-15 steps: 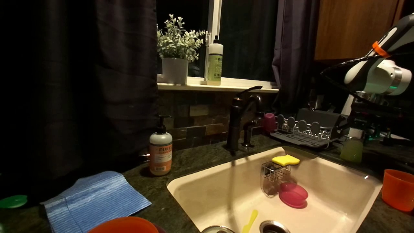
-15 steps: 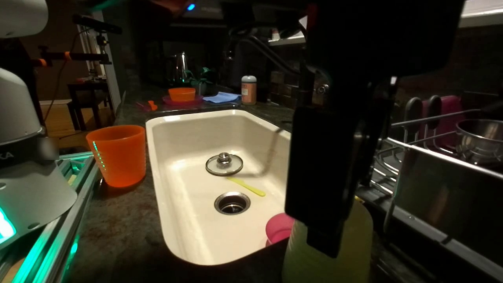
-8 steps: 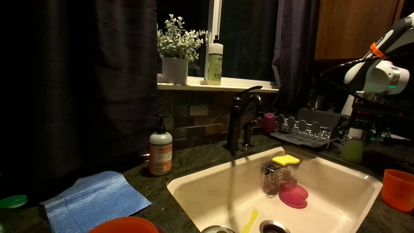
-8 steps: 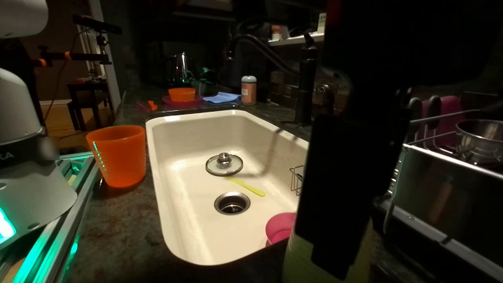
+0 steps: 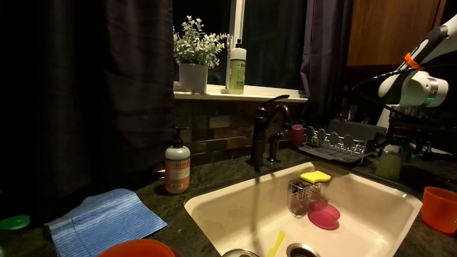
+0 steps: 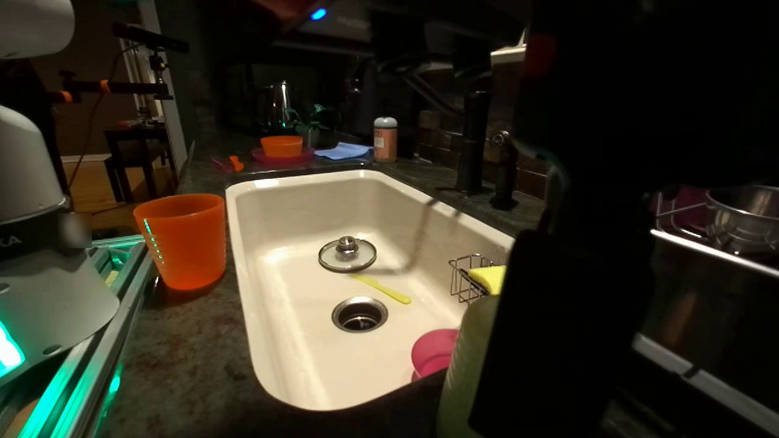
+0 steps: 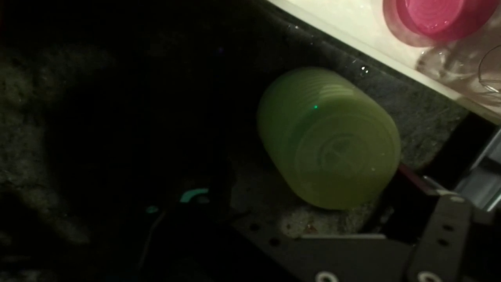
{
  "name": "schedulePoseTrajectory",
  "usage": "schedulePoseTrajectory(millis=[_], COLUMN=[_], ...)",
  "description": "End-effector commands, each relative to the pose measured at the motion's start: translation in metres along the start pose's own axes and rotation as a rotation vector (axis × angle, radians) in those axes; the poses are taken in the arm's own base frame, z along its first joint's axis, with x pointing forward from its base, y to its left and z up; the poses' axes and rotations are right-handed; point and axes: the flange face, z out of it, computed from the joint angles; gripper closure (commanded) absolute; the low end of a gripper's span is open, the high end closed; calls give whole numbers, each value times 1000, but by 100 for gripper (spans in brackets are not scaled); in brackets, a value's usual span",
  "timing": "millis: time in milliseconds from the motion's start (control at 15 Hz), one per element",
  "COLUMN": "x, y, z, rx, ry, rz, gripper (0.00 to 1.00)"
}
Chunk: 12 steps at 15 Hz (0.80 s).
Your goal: Pick the green cup from the drying rack and place it to the right of the sink right-side-up
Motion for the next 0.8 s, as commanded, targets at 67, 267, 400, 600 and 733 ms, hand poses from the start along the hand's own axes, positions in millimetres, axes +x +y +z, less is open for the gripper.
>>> schedulePoseTrajectory(millis=[67, 267, 400, 600, 733], x=[7, 8, 9, 9, 10], y=[-1, 0, 0, 0, 0], z=[10, 16, 19, 21, 23], rx=[-15, -13, -8, 0, 6], ry=[-27, -48, -57, -73, -85], rz=[-8, -6, -2, 3, 11], gripper=[0, 0, 0, 0, 0])
